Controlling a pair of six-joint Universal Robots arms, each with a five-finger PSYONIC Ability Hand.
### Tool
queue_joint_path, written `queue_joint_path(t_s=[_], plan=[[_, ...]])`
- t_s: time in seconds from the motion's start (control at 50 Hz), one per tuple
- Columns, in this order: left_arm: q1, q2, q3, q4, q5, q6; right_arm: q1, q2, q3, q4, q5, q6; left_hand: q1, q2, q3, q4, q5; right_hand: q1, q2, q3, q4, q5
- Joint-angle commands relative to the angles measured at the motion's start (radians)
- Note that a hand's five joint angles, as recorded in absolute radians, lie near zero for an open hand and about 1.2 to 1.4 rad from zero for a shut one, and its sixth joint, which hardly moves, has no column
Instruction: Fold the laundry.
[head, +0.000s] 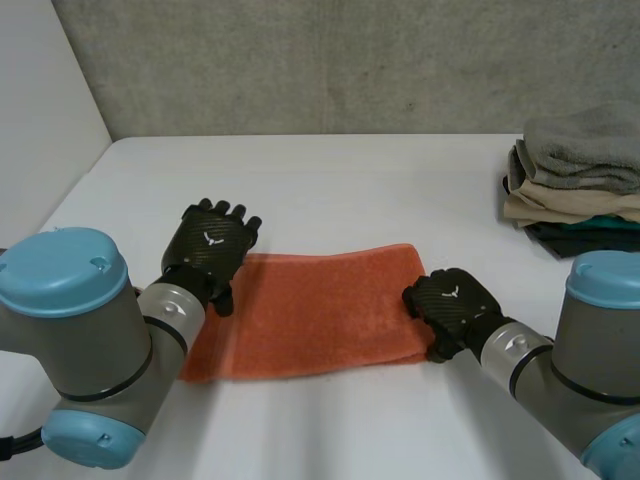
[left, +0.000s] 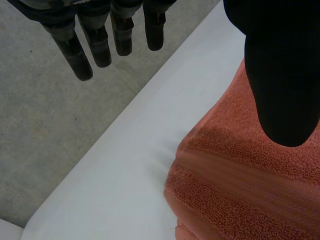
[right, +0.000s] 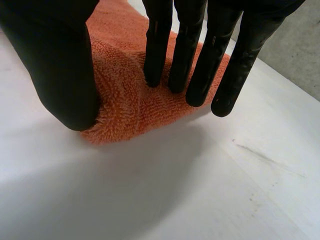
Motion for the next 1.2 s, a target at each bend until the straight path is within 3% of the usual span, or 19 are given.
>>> queue_joint_path(t_s=[0.02, 0.08, 0.26, 0.34, 0.44, 0.54, 0.66, 0.78, 0.84, 0.96, 1.02, 1.04, 1.1, 1.2], plan=[[-0.002, 0.003, -0.001, 0.0, 0.001, 0.0, 0.005, 0.017, -0.02, -0.001, -0.006, 0.038, -0.018, -0.028, -0.034, -0.027, -0.049, 0.469, 0.347, 0.351, 0.35, 0.379], [-0.002, 0.003, -0.001, 0.0, -0.001, 0.0, 0.003, 0.02, -0.023, -0.001, -0.006, 0.039, -0.018, -0.028, -0.034, -0.027, -0.049, 0.726, 0.605, 0.608, 0.608, 0.636], [0.0, 0.013, -0.003, 0.0, -0.004, 0.0, -0.027, -0.005, 0.052, 0.025, 0.003, 0.021, -0.018, -0.028, -0.034, -0.027, -0.049, 0.727, 0.606, 0.609, 0.609, 0.637], [0.005, 0.021, 0.0, -0.002, -0.004, 0.0, -0.138, -0.103, 0.106, 0.085, -0.01, 0.009, -0.018, -0.028, -0.034, -0.027, -0.049, 0.727, 0.606, 0.609, 0.609, 0.637], [0.009, 0.03, -0.001, -0.003, -0.004, 0.0, -0.302, -0.201, 0.147, 0.151, -0.03, -0.117, -0.018, -0.028, -0.034, -0.027, -0.049, 0.727, 0.606, 0.609, 0.609, 0.637], [0.011, 0.033, -0.001, -0.003, -0.004, 0.0, -0.314, -0.241, 0.134, 0.169, -0.01, -0.233, -0.018, -0.028, -0.034, -0.027, -0.049, 0.727, 0.606, 0.609, 0.609, 0.637], [0.017, 0.043, -0.001, -0.005, -0.007, 0.0, -0.169, -0.29, 0.058, 0.162, -0.012, -0.246, -0.018, -0.028, -0.034, -0.027, -0.049, 0.727, 0.606, 0.609, 0.609, 0.637], [0.038, 0.07, -0.004, -0.011, -0.008, -0.006, 0.104, -0.266, -0.032, 0.064, -0.029, -0.266, -0.018, -0.028, -0.034, -0.027, -0.049, 0.727, 0.606, 0.609, 0.609, 0.637], [0.044, 0.082, -0.01, -0.011, -0.01, -0.012, 0.268, -0.177, -0.061, -0.01, -0.052, -0.27, -0.015, -0.025, -0.031, -0.024, -0.046, 0.727, 0.606, 0.609, 0.609, 0.637], [0.051, 0.098, -0.017, -0.011, -0.021, -0.037, 0.41, -0.046, -0.069, -0.045, -0.109, -0.322, -0.012, -0.022, -0.028, -0.021, -0.043, 0.727, 0.606, 0.609, 0.609, 0.637], [0.051, 0.099, -0.014, -0.011, -0.047, -0.052, 0.411, -0.022, -0.08, -0.051, -0.102, -0.32, -0.012, -0.022, -0.028, -0.021, -0.043, 0.088, -0.034, -0.03, -0.031, -0.002], [0.049, 0.098, -0.011, -0.011, -0.051, -0.055, 0.413, -0.025, -0.087, -0.05, -0.093, -0.304, -0.012, -0.022, -0.028, -0.021, -0.043, -0.45, -0.571, -0.568, -0.568, -0.54], [0.046, 0.098, 0.0, -0.011, -0.064, -0.066, 0.41, -0.029, -0.09, -0.05, -0.075, -0.245, -0.015, -0.025, -0.031, -0.024, -0.046, -0.495, -0.616, -0.613, -0.613, -0.585], [0.029, 0.096, 0.025, -0.008, -0.065, -0.072, 0.295, -0.164, -0.084, -0.047, -0.027, 0.072, -0.012, -0.022, -0.028, -0.021, -0.043, -0.495, -0.616, -0.613, -0.613, -0.585]])
